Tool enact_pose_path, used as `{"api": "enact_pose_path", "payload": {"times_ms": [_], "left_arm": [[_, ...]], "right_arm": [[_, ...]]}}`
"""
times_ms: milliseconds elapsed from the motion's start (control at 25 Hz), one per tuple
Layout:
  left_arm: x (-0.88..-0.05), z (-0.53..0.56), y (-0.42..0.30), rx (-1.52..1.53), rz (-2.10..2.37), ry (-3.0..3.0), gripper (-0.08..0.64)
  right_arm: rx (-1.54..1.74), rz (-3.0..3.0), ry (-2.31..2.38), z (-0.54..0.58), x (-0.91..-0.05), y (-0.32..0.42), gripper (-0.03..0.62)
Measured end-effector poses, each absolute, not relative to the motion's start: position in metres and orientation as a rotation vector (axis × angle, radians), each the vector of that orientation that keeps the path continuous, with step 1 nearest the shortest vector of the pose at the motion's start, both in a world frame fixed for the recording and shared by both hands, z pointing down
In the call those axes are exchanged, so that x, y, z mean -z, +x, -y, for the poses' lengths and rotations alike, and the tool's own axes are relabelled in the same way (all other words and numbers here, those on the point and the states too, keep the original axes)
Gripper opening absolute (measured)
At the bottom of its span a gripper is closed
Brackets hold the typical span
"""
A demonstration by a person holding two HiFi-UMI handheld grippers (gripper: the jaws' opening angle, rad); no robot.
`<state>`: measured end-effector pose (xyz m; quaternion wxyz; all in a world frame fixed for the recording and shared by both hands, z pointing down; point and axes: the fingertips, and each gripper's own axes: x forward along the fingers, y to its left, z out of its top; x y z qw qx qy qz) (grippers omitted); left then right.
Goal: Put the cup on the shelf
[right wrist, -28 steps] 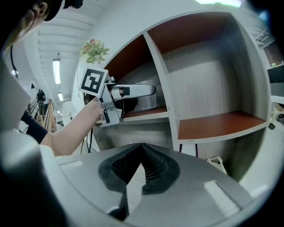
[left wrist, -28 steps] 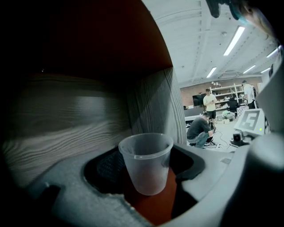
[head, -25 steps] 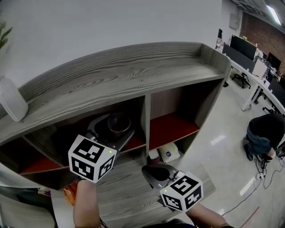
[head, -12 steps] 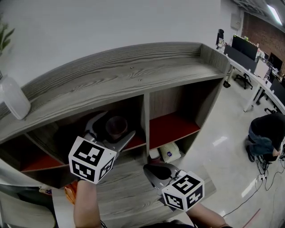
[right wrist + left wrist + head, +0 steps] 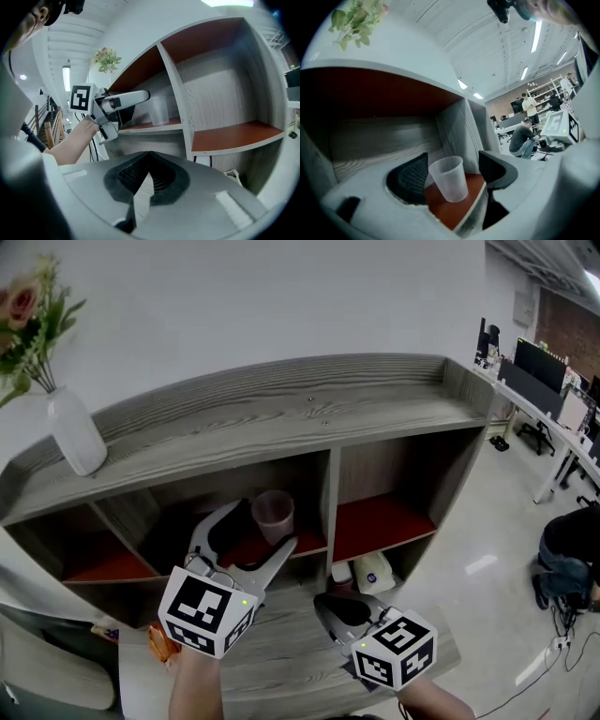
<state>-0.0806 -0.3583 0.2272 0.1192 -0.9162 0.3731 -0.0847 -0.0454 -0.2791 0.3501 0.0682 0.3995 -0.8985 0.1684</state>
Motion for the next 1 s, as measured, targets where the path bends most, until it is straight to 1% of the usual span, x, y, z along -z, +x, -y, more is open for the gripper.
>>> {"api": "enact_pose_path", "payload": {"times_ms": [240, 360, 480, 560, 640, 800, 880, 1000], "left_arm": [[-0.219, 0.321, -0.091, 0.038, -1.141, -2.594, 0.282], [-0.226, 0.305, -0.096, -0.063, -1.142, -2.646, 0.27], [-0.237, 0.29, -0.096, -0.113, -1.144, -2.692, 0.235], [-0.248, 0.282, -0.095, -0.115, -1.164, -2.727, 0.197], [-0.259, 0.273, -0.094, -0.129, -1.192, -2.776, 0.123], [-0.273, 0.259, -0.092, -0.242, -1.25, -2.851, 0.036], [-0.278, 0.253, -0.091, -0.258, -1.261, -2.867, 0.0], [-0.288, 0.245, -0.086, -0.195, -1.261, -2.872, -0.003]], "right_arm": [[-0.489, 2.717, 1.181, 0.272, -0.349, -0.046, -0.001], [-0.482, 2.724, 1.164, 0.267, -0.35, -0.047, 0.0], [-0.476, 2.735, 1.15, 0.262, -0.351, -0.047, 0.0], [-0.469, 2.741, 1.143, 0.258, -0.352, -0.047, 0.0], [-0.458, 2.748, 1.137, 0.255, -0.352, -0.047, 0.0], [-0.432, 2.777, 1.127, 0.25, -0.349, -0.049, -0.001], [-0.428, 2.789, 1.117, 0.246, -0.35, -0.05, 0.0], [-0.424, 2.797, 1.112, 0.24, -0.352, -0.05, -0.002]]}}
